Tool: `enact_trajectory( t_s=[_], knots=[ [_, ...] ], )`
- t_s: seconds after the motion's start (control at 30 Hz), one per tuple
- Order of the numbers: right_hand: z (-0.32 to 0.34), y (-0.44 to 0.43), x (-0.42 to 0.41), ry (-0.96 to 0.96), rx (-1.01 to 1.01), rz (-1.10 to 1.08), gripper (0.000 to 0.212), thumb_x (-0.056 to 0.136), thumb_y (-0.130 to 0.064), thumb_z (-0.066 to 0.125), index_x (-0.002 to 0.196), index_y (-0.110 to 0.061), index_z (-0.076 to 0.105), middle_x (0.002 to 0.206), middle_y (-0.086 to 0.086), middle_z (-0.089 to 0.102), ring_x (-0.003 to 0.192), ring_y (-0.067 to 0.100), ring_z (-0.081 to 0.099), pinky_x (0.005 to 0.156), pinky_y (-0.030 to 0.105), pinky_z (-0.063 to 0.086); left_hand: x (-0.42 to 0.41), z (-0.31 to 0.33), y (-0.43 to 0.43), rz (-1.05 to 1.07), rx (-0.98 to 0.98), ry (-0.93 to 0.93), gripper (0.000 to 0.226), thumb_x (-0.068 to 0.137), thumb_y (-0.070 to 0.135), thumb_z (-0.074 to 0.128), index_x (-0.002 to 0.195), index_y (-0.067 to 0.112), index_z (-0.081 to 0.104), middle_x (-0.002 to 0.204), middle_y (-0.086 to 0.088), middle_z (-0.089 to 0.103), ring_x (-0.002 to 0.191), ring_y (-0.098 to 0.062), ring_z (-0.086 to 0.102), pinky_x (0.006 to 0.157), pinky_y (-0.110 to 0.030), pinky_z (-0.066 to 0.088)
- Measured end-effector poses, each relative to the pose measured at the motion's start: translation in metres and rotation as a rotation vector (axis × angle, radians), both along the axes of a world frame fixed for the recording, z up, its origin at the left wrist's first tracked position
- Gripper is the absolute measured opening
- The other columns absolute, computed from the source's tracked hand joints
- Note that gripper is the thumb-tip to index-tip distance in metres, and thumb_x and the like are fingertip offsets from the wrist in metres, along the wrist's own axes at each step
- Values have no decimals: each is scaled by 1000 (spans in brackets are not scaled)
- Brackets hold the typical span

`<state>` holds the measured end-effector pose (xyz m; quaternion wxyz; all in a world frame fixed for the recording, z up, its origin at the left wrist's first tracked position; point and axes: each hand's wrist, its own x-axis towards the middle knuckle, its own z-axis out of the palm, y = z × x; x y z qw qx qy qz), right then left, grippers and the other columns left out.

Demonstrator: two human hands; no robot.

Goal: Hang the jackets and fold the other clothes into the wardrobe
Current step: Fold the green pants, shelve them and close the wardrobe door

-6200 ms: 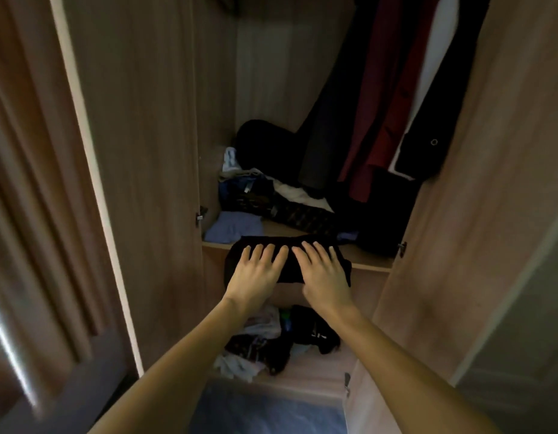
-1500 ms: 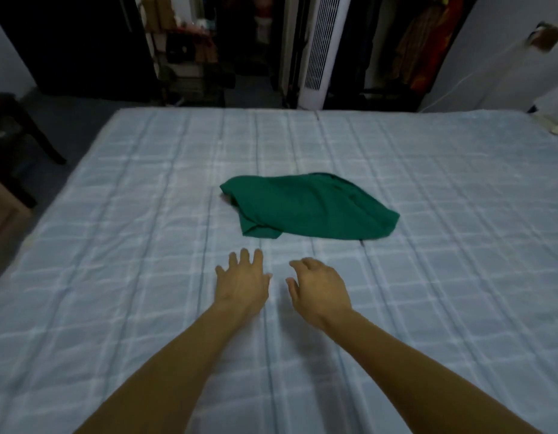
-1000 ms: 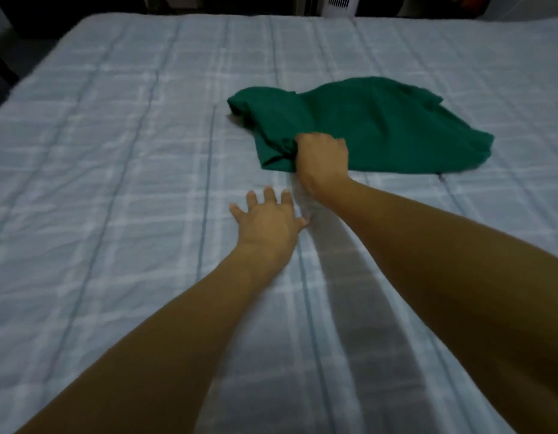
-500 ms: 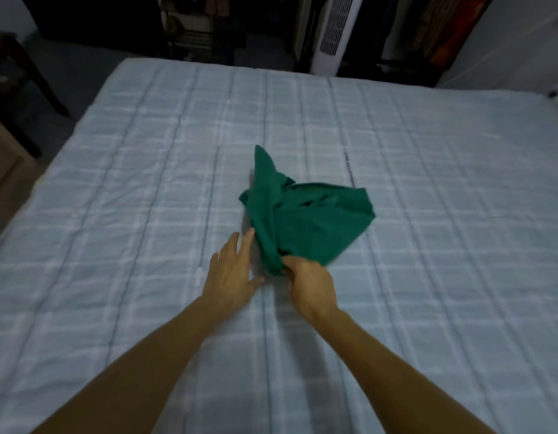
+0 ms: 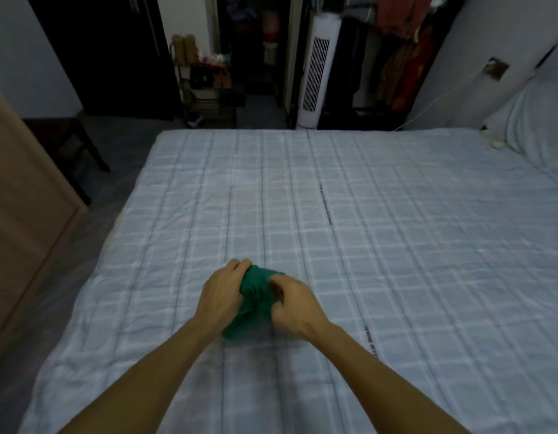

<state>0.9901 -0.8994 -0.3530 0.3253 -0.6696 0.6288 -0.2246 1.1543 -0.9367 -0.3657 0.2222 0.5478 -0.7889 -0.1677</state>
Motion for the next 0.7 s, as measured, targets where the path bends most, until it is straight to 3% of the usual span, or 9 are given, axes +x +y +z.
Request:
enact_trajectory(
  t_s=[0.1, 0.23, 0.43, 0.6, 0.7],
  knots=[
    [50, 26, 2, 38, 33, -65, 42, 70, -6, 47, 105, -24, 64, 106, -3, 67, 94, 18, 63, 84, 29, 52, 18, 59, 32, -5, 0, 113, 38, 79, -3, 49, 107, 23, 52, 100, 6, 56, 78, -19, 57, 69, -37, 48],
    [121, 68, 23, 44, -29, -84, 39, 84, -12, 48, 121, -19, 59, 111, -2, 64, 96, 18, 62, 86, 31, 51, 38, 129, 70, -86, -70, 139, 40, 80, -2, 47, 113, 19, 53, 108, 0, 57, 86, -24, 58, 72, -32, 44],
    [189, 134, 57, 136, -119, -12, 32, 88, -21, 54, 121, -19, 54, 111, 5, 66, 97, 24, 62, 83, 40, 52, 62, 219, 133, -130, -208, 266, 29, 82, -1, 49, 104, 17, 54, 98, -1, 60, 83, -23, 57, 73, -37, 46],
    [226, 189, 59, 122, -67, -80, 75, 81, -25, 71, 143, -16, 30, 132, 8, 52, 119, 26, 52, 95, 36, 46, 73, 278, 183, -176, -285, 300, 24, 81, 1, 49, 95, 21, 50, 90, 1, 56, 77, -19, 54, 68, -40, 47],
    [243, 221, 55, 85, -11, -127, 107, 73, -32, 79, 151, -19, 8, 146, 9, 37, 130, 29, 42, 104, 40, 40, 74, 299, 222, -187, -295, 322, 27, 82, -1, 48, 94, 23, 49, 89, 3, 55, 77, -16, 54, 66, -33, 46]
  ],
)
